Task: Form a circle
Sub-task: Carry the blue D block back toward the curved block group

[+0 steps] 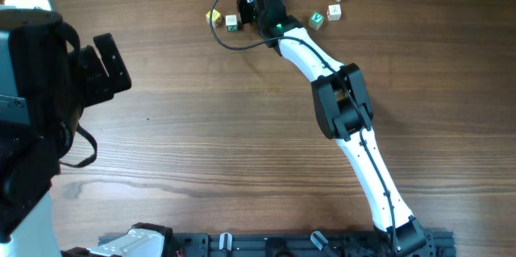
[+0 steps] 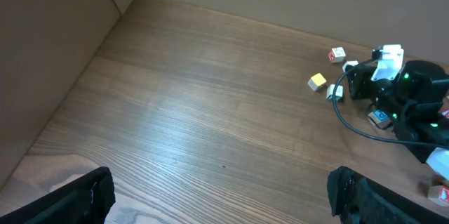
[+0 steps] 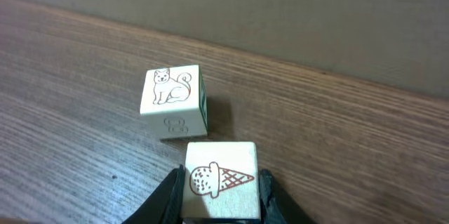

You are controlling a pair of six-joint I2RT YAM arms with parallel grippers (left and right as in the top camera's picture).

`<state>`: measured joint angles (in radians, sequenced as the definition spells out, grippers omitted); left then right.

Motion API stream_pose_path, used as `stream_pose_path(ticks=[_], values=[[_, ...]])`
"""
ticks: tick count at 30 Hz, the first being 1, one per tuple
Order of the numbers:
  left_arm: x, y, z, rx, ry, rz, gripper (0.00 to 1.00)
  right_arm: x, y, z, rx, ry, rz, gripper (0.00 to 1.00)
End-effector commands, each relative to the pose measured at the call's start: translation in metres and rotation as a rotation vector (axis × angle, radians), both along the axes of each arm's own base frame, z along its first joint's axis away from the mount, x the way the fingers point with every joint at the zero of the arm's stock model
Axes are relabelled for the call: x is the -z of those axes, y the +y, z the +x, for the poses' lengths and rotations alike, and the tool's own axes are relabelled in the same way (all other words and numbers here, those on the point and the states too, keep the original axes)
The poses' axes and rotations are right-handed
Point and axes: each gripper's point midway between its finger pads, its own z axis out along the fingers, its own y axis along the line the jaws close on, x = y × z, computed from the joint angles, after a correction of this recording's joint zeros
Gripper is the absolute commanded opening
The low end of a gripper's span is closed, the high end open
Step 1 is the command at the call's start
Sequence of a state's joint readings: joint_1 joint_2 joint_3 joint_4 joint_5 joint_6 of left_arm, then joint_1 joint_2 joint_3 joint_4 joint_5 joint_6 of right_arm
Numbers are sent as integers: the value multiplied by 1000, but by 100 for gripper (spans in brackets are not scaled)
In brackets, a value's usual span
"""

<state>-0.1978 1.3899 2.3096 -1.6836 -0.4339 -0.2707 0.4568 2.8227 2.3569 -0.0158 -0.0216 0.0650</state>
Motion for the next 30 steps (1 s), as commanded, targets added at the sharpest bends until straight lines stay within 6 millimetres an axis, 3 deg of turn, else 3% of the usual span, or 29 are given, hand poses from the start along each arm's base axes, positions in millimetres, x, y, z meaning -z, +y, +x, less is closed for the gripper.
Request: stream_pose_path(ticks=[1, 8, 12, 18, 21, 23, 25, 30], values=[[0, 3, 0, -12, 0, 10, 100, -87, 1, 1, -4, -89, 6, 17], [0, 3, 0, -12, 0, 10, 100, -189, -20, -34, -10, -71, -55, 16], [0, 3, 0, -12, 0, 10, 100, -257, -50, -73, 32, -52, -110, 16], [0, 3, 0, -12, 0, 10, 100, -329, -86, -142, 53, 6, -110, 18], [0, 3, 0, -12, 0, 10, 100, -336, -105, -180, 60, 95, -137, 20], [0, 3, 0, -12, 0, 10, 100, -322, -114, -201, 72, 196, -156, 19], [0, 3, 0, -12, 0, 10, 100, -307, -119, -214, 84, 285, -161, 17], [0, 3, 0, -12, 0, 10, 100, -246, -120, -256, 18, 562, -223, 13]])
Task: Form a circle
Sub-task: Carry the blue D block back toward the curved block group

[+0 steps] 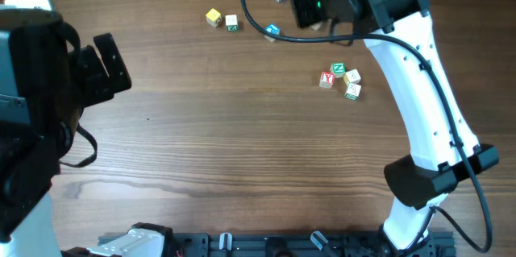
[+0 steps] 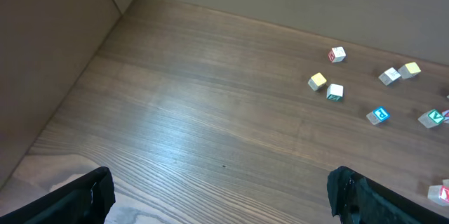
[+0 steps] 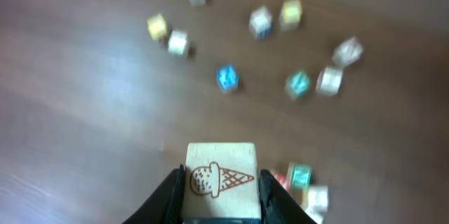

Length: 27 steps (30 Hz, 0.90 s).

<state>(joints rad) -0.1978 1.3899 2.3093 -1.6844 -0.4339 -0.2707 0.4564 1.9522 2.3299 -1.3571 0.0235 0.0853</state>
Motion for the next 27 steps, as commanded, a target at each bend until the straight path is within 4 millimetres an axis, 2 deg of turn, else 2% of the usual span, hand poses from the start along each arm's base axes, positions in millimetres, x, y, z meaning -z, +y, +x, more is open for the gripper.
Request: stream_pose_path(ticks=[1, 4, 8, 15, 18, 23, 27], values=[[-1, 3, 0, -12, -1, 10, 100, 45, 8, -21, -20, 179, 7, 13], [-1, 3, 0, -12, -1, 10, 100, 82, 5, -33, -21, 285, -26, 13], [-1, 3, 0, -12, -1, 10, 100, 155, -3, -55, -18, 441, -87, 13], [-1, 3, 0, -12, -1, 10, 100, 234, -21, -75, -7, 508, -163, 15], [-1, 3, 0, -12, -2, 10, 100, 250, -28, -82, 0, 522, -191, 17], [-1, 3, 0, -12, -1, 10, 100, 252, -44, -74, 33, 475, -275, 18], [-1, 3, 0, -12, -1, 10, 100, 253, -48, -76, 35, 485, -295, 24]])
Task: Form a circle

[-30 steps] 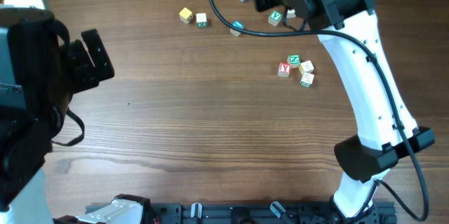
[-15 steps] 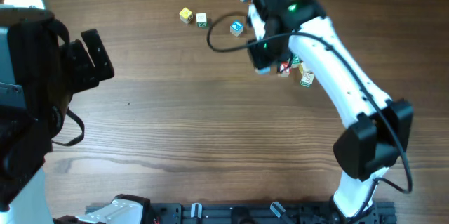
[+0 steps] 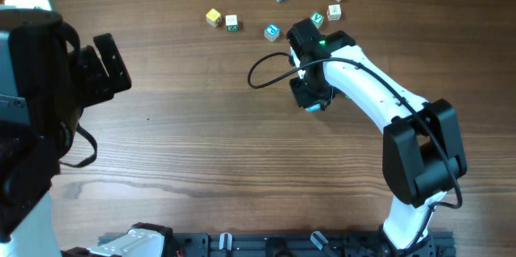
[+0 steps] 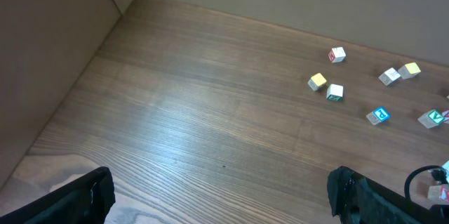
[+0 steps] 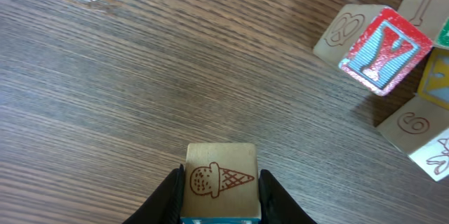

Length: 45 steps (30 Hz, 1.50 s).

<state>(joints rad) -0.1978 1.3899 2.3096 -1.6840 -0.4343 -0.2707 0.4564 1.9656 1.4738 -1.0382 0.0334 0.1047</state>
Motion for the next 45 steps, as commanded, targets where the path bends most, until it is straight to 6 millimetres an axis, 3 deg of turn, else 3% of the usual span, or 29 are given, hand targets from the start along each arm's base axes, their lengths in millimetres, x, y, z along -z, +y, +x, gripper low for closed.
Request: stream_pose_path(ticks=[1, 12, 16, 24, 28, 32, 37, 41, 45], values=[[0, 3, 0, -12, 0, 10, 100, 1, -12, 0, 2, -11, -63, 25], [0, 3, 0, -12, 0, 10, 100, 1, -54, 15, 95, -17, -99, 24], [0, 3, 0, -12, 0, 10, 100, 2, -44, 9, 65, 29, -7, 25], [0, 3, 0, -12, 0, 10, 100, 3, -45, 4, 42, 50, -14, 30], [0, 3, 0, -12, -1, 10, 100, 19, -47, -1, 45, 51, -14, 31], [0, 3, 0, -12, -1, 10, 100, 20, -35, -10, 33, 93, 44, 31], [0, 3, 0, -12, 0, 10, 100, 20, -46, -5, 37, 63, -19, 36], [0, 3, 0, -12, 0, 10, 100, 20, -47, -4, 36, 60, -21, 51], [0, 3, 0, -12, 0, 10, 100, 20, -46, -1, 36, 47, -17, 60]])
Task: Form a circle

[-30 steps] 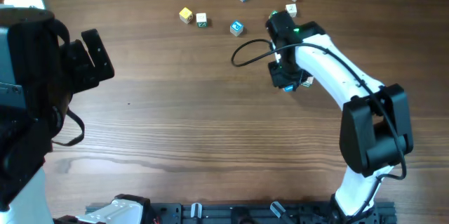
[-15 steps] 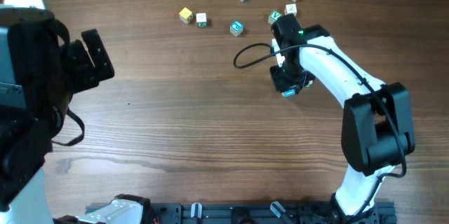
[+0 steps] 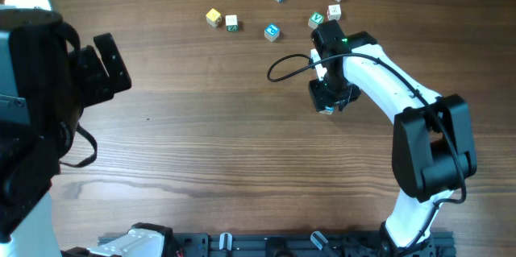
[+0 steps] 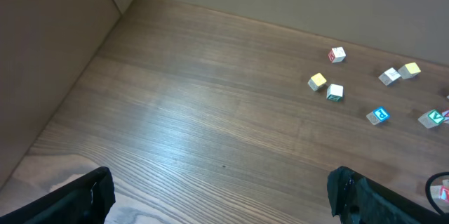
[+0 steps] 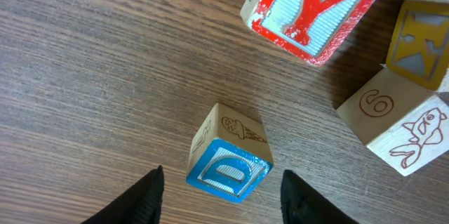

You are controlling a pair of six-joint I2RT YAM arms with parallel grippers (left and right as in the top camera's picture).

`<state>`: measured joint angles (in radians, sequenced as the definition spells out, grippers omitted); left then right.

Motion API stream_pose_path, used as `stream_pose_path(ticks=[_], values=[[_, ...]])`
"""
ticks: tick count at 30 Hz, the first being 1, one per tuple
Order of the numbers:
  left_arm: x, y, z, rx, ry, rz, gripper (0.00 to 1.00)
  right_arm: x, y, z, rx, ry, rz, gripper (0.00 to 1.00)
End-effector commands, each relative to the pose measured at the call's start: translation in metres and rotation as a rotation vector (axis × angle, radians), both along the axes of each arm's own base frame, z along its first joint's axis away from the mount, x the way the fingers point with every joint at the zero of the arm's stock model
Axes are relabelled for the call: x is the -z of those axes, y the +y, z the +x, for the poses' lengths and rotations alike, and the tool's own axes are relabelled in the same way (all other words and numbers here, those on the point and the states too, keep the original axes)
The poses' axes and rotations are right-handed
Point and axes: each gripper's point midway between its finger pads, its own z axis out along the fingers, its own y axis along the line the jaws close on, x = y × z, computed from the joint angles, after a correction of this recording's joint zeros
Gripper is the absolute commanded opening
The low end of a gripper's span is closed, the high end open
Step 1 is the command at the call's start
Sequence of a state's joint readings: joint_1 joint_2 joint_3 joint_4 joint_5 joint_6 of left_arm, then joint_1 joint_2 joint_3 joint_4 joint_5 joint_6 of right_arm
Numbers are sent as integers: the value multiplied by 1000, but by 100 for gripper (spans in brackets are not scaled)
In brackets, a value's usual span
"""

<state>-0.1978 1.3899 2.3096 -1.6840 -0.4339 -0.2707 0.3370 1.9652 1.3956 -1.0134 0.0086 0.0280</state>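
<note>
My right gripper [image 5: 221,192] stands open just above a wooden block with a blue D face [image 5: 229,156], which lies on the table between the fingers [image 5: 147,197] untouched. Beside it are a red Y block [image 5: 312,6], a yellow block [image 5: 421,41] and a block marked 6 with a fish [image 5: 396,122]. Overhead, the right gripper [image 3: 329,96] covers this cluster. More blocks lie far back: yellow [image 3: 213,18], green-marked [image 3: 231,22], blue [image 3: 272,31], and others. My left gripper [image 4: 221,196] is open over bare table at the left.
A black cable [image 3: 286,68] loops from the right arm over the table. The left arm's body [image 3: 40,96] fills the left side overhead. A wall edge runs along the far side in the left wrist view.
My right gripper has opened and let go of the ice-cream block. It now lies on the table tipped, blue D face up, next to the red Y block. The arm shifted slightly right.
My right gripper was shut on the ice-cream block at the far group of blocks. Then it held the block high above the table. Then it held it low near the red Y cluster. Now the block rests there, released. The left arm stayed still throughout.
</note>
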Motion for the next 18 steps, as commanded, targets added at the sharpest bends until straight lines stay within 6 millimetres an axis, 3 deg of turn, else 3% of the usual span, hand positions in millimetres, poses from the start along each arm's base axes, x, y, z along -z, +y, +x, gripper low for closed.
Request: stream_pose_path(ticks=[1, 4, 5, 10, 15, 18], values=[[-1, 3, 0, -12, -1, 10, 100, 1, -2, 1, -6, -11, -18, 60], [0, 3, 0, -12, 0, 10, 100, 1, -3, -4, -2, 12, -19, 63], [0, 3, 0, -12, 0, 10, 100, 1, -3, -6, -3, 19, -22, 76], [0, 3, 0, -12, 0, 10, 100, -1, 4, -14, 22, 58, 23, 99], [0, 3, 0, -12, 0, 10, 100, -11, 12, -38, 33, 175, 74, 98], [-1, 3, 0, -12, -1, 10, 100, -11, 13, -47, 38, 212, 87, 73]])
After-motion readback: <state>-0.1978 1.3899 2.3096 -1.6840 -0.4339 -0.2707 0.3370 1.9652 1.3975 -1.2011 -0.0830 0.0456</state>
